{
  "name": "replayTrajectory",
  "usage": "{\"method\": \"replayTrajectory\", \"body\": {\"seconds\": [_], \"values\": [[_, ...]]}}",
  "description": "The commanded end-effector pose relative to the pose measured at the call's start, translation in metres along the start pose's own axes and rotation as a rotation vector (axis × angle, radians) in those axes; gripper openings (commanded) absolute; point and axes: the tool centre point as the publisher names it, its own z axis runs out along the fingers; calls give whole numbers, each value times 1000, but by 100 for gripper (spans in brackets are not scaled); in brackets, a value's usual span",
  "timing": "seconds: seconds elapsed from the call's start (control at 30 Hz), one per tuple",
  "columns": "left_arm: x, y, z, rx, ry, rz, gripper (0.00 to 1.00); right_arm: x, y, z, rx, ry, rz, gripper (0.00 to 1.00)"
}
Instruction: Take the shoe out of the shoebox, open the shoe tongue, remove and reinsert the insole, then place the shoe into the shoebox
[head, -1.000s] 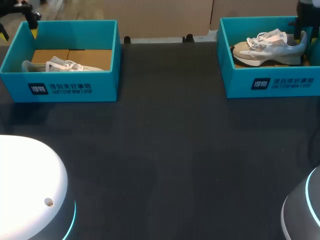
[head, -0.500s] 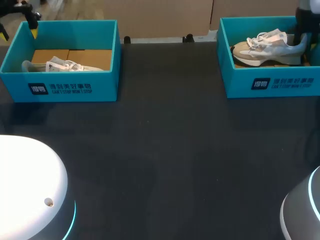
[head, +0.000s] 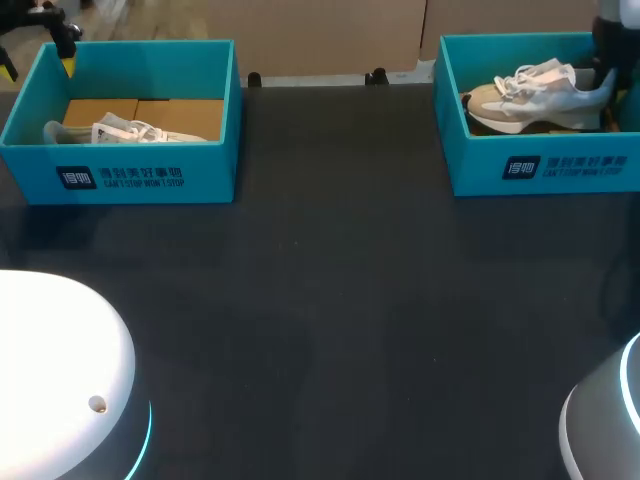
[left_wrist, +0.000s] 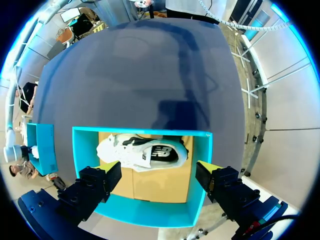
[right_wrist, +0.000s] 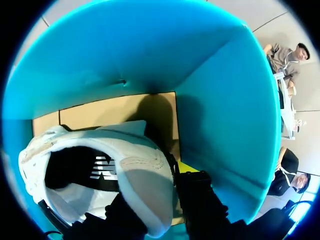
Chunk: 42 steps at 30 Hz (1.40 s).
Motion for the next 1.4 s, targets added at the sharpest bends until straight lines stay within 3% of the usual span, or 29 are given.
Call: {"method": "replayTrajectory", "body": {"seconds": [0.03,0.5,0.97,1.4], "values": [[0,0,0,1,3,1,100,3,6,0,40,-3,1,0],[0,0,0,1,3,1,100,-6,-16,-45,19,7,37,0],[0,0,0,1,3,1,100,-14,-42,-138,-70,-20,85,0],[0,0,0,1,3,1,100,-19,-62,-206,-130,-58,97,0]]}}
